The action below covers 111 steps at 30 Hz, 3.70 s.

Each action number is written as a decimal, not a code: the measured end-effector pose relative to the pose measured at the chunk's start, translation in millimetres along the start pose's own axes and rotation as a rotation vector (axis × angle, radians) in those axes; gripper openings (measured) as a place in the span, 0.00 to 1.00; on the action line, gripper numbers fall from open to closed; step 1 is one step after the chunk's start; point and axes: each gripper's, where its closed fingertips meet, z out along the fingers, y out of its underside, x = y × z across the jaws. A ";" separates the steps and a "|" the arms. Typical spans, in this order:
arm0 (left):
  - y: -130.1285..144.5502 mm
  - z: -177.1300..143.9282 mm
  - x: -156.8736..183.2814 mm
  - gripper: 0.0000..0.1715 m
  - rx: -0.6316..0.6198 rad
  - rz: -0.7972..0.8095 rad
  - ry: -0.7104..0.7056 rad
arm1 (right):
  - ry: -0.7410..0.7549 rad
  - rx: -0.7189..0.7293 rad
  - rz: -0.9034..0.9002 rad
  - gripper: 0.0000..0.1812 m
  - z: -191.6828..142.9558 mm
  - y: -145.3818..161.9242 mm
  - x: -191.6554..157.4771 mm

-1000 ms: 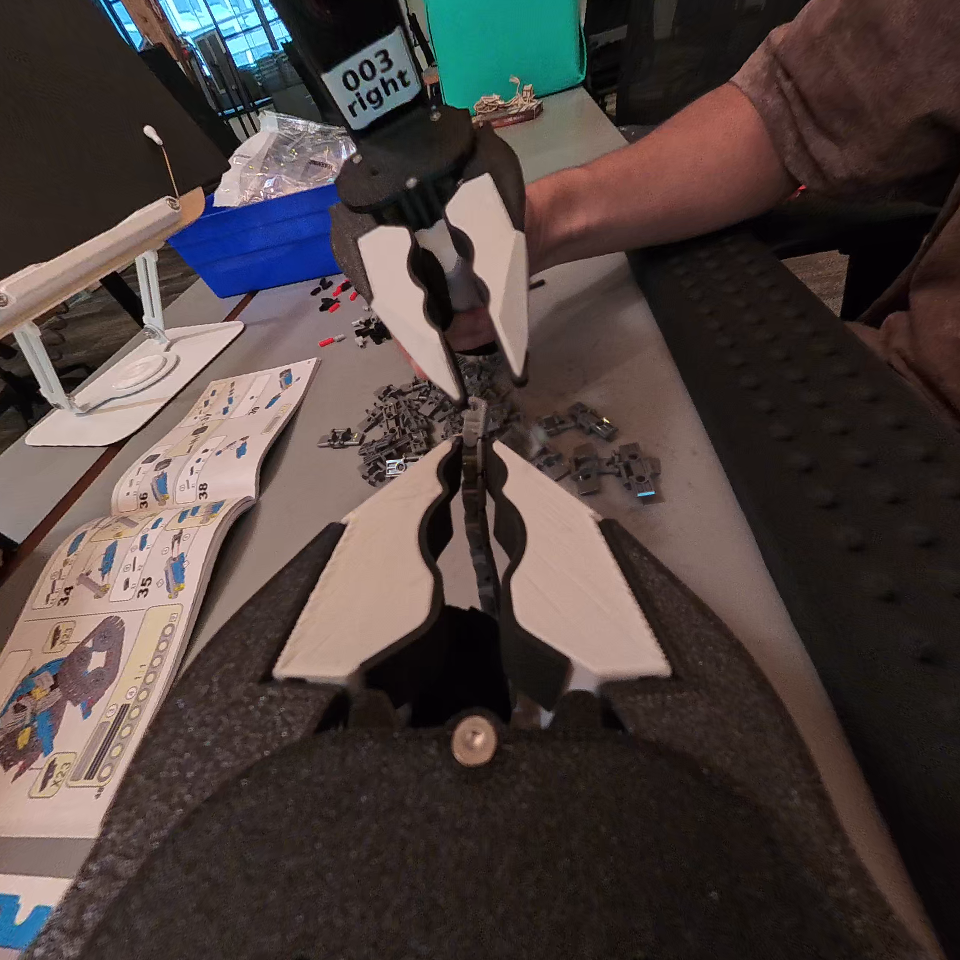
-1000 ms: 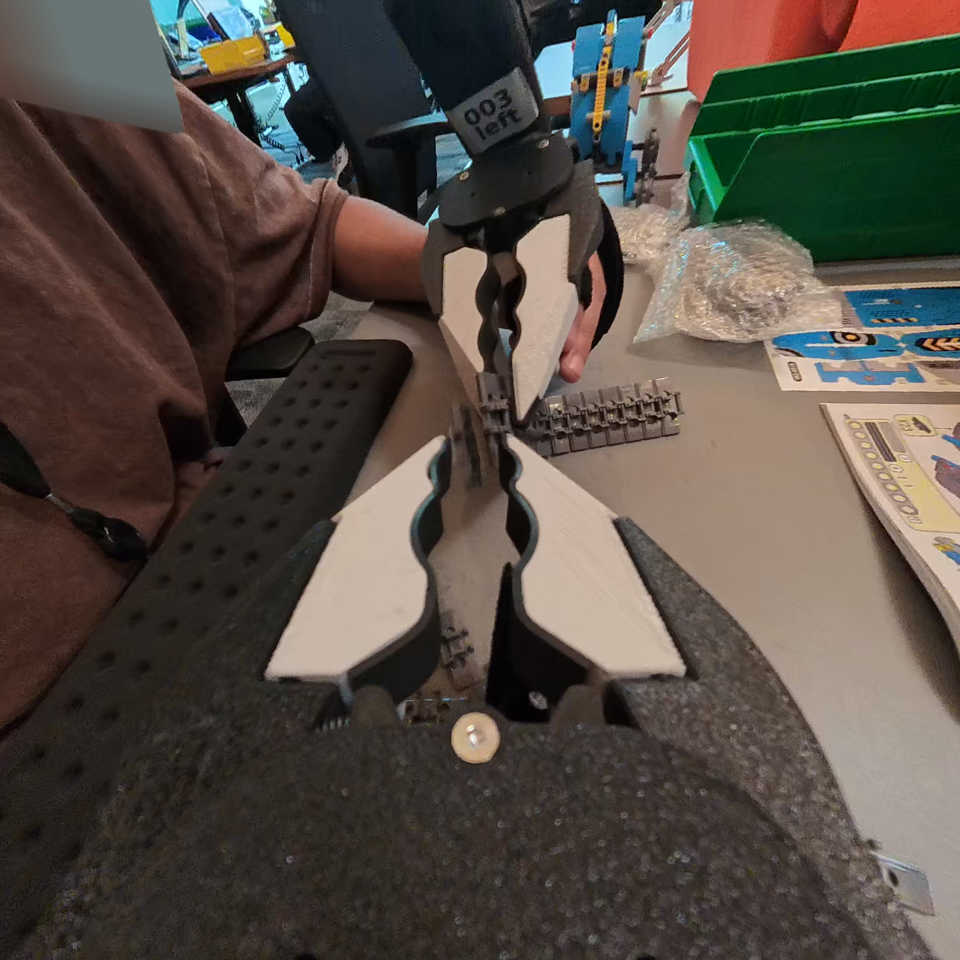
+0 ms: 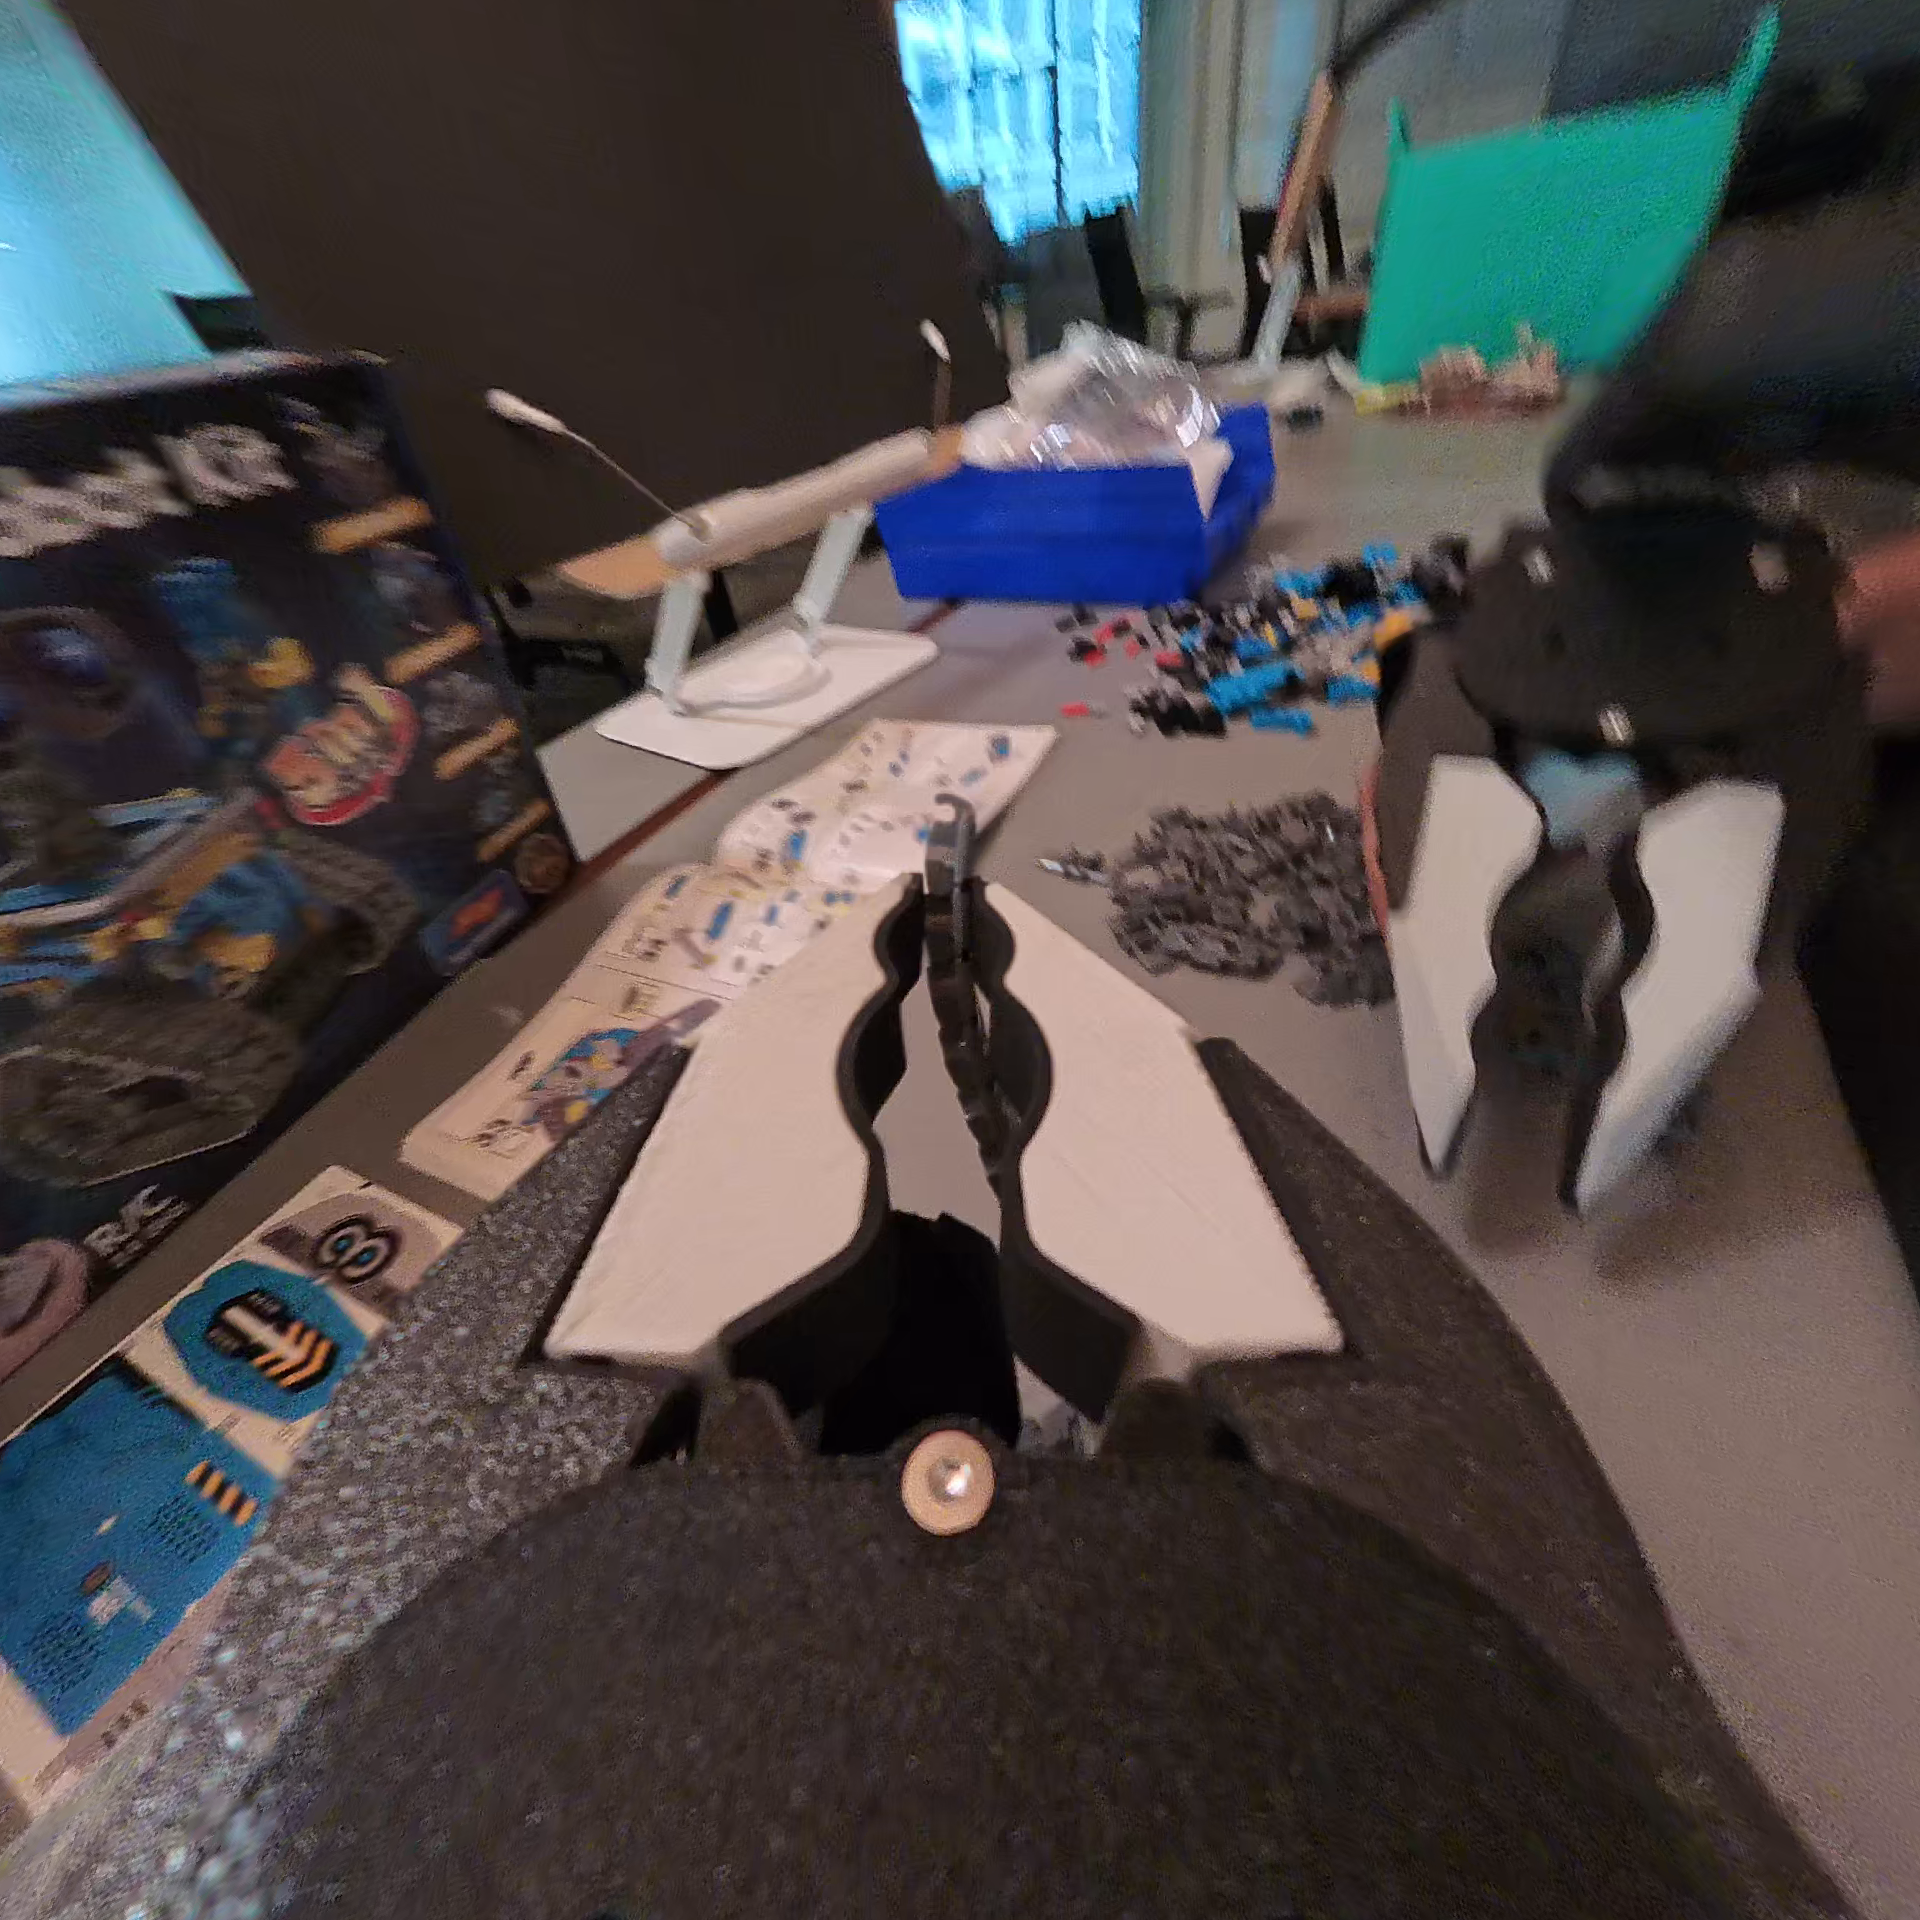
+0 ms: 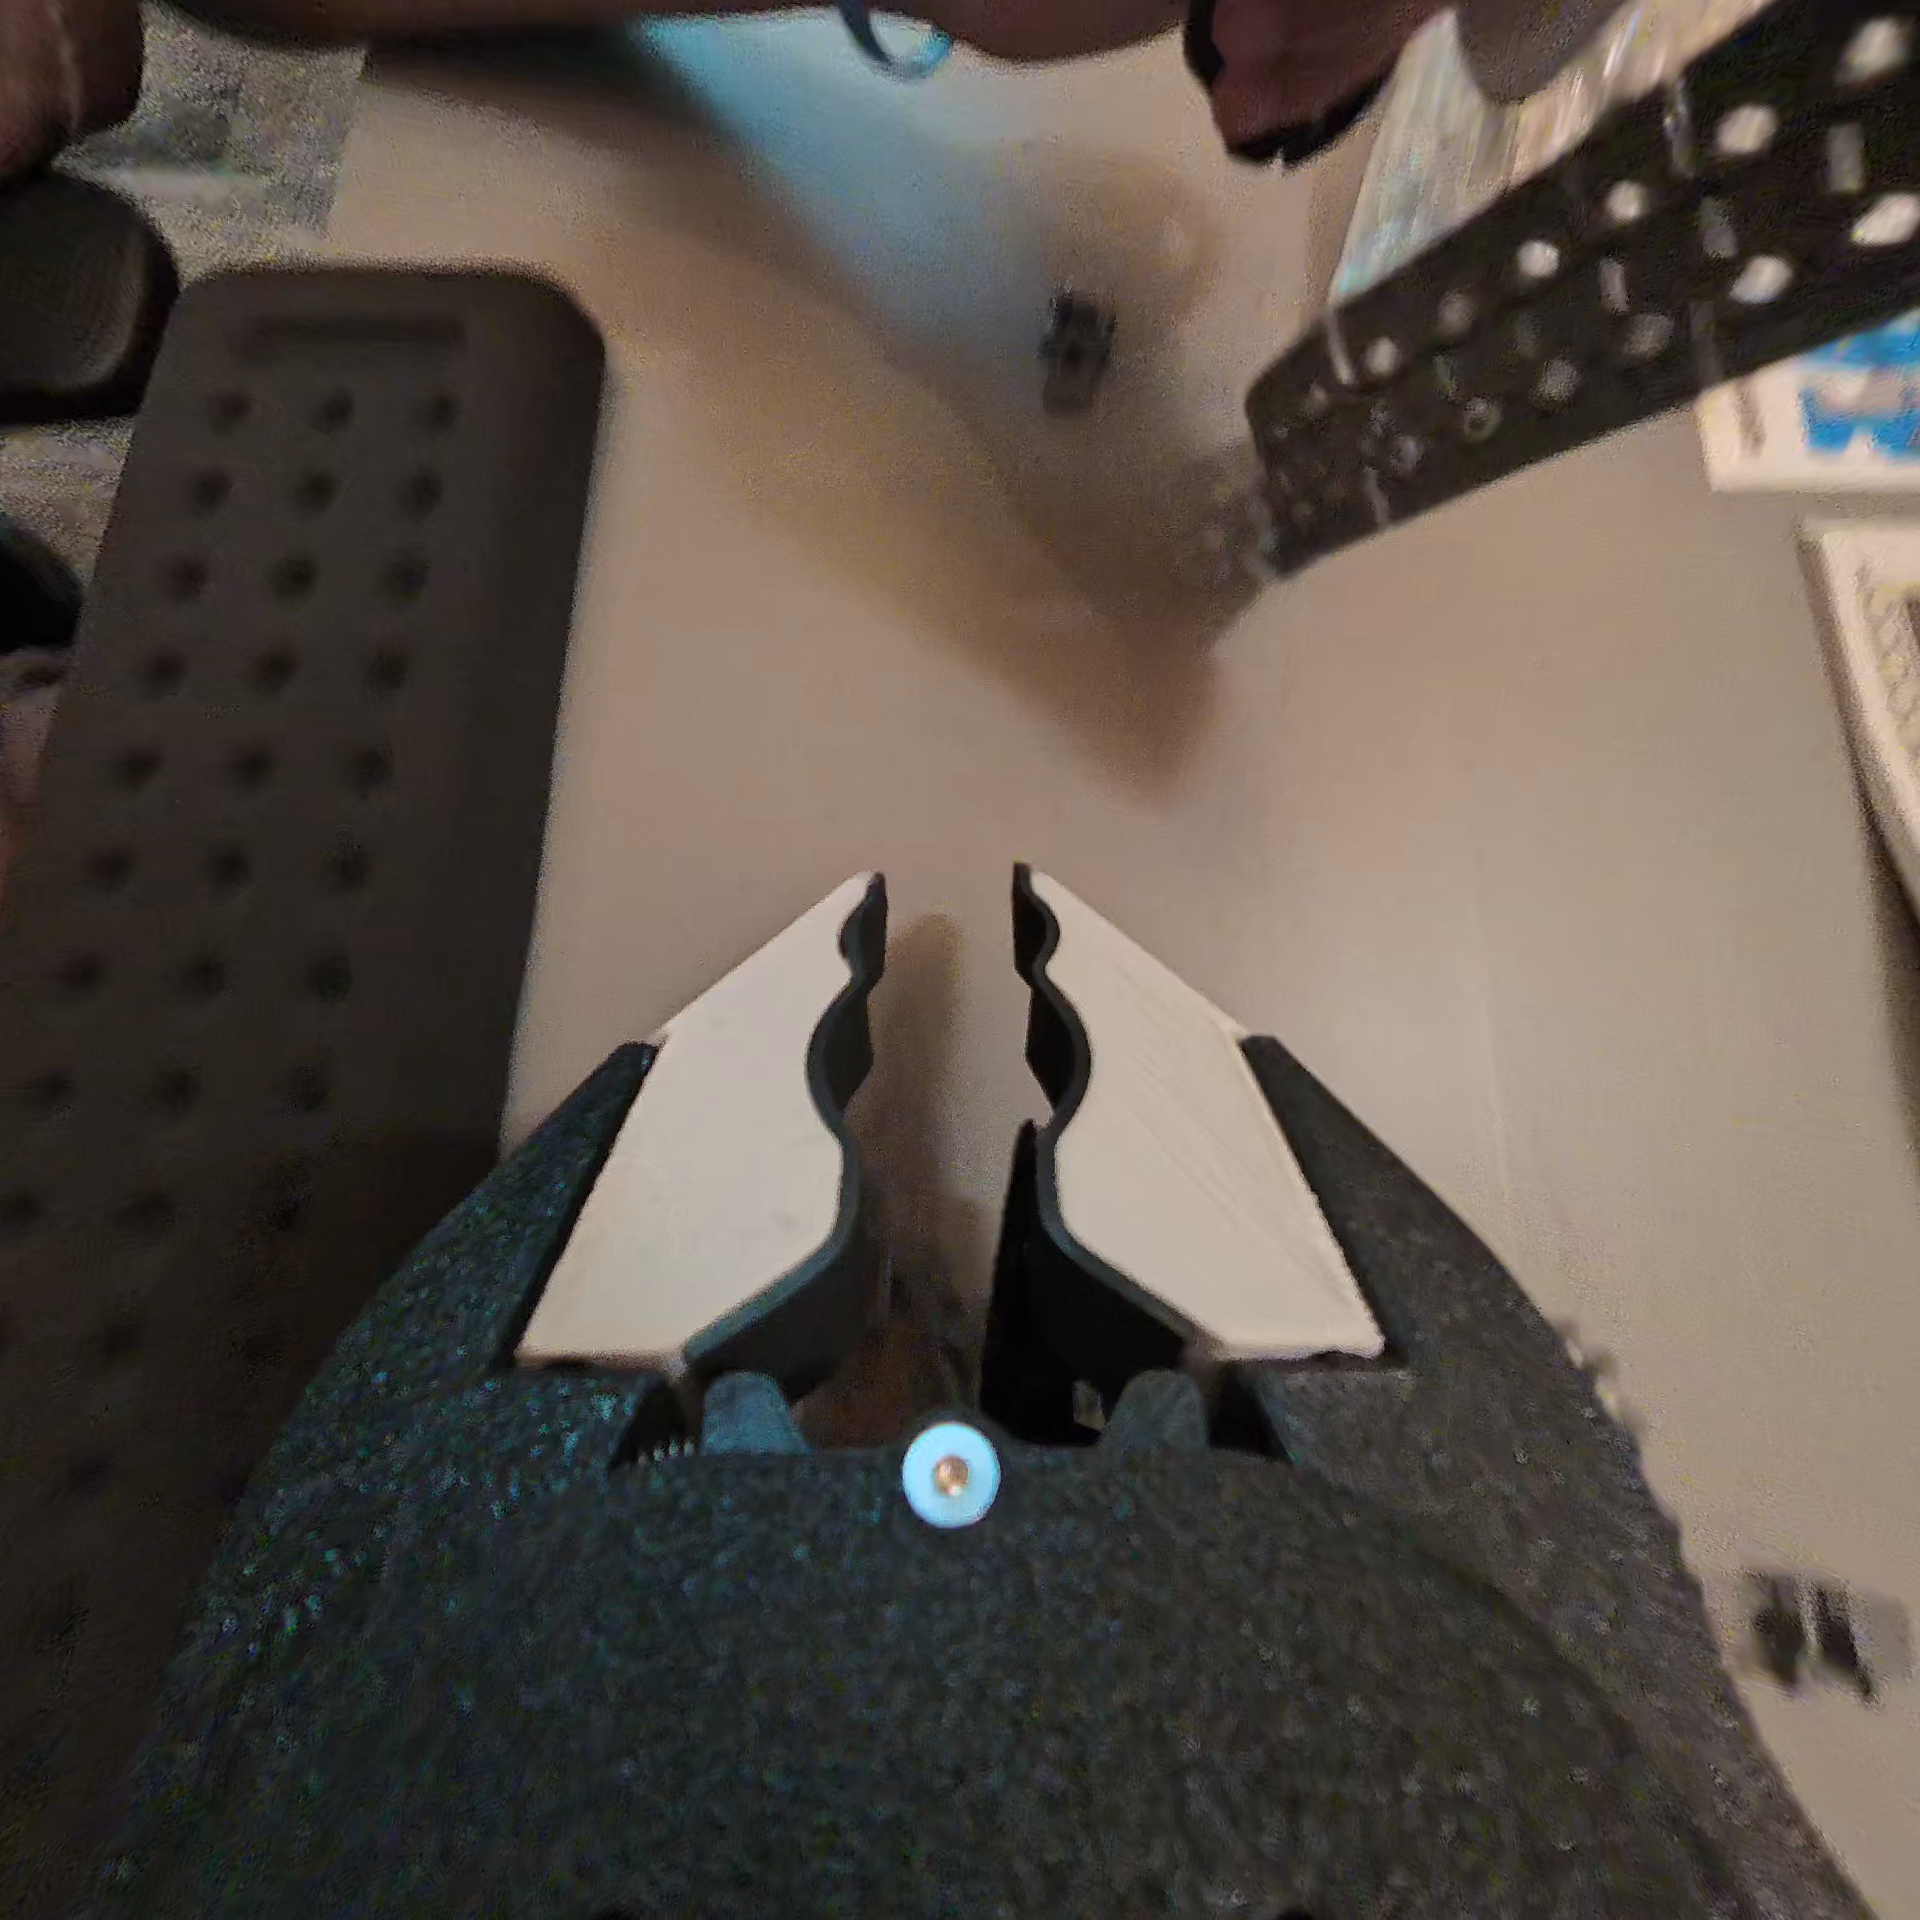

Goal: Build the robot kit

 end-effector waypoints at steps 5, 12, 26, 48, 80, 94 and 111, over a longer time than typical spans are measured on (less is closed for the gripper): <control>-25.5 -38.9 -50.7 0.05 0.206 -0.194 -0.084 | 0.043 0.038 -0.016 0.17 54.3 -57.7 17.8; -32.0 -72.0 -85.2 0.05 0.317 -0.297 -0.114 | -0.027 -0.021 0.035 0.17 117.2 -90.0 27.1; -30.7 -64.2 -72.9 0.05 0.256 -0.230 -0.083 | -0.221 -0.049 0.028 0.13 113.1 -81.0 2.2; -16.7 -38.7 -44.8 0.04 0.028 0.199 -0.198 | -0.108 0.013 -0.044 0.06 58.9 -99.1 42.7; 19.8 16.1 17.8 0.04 -0.339 1.055 -0.445 | 0.124 -0.054 0.356 0.06 -52.2 -70.8 98.3; 27.1 21.1 24.3 0.04 -0.330 0.977 -0.379 | 0.212 -0.142 0.087 0.07 -50.7 -65.4 95.0; 43.8 30.3 43.3 0.04 -0.363 1.137 -0.314 | -0.130 -0.169 0.019 0.17 -45.4 -40.9 67.7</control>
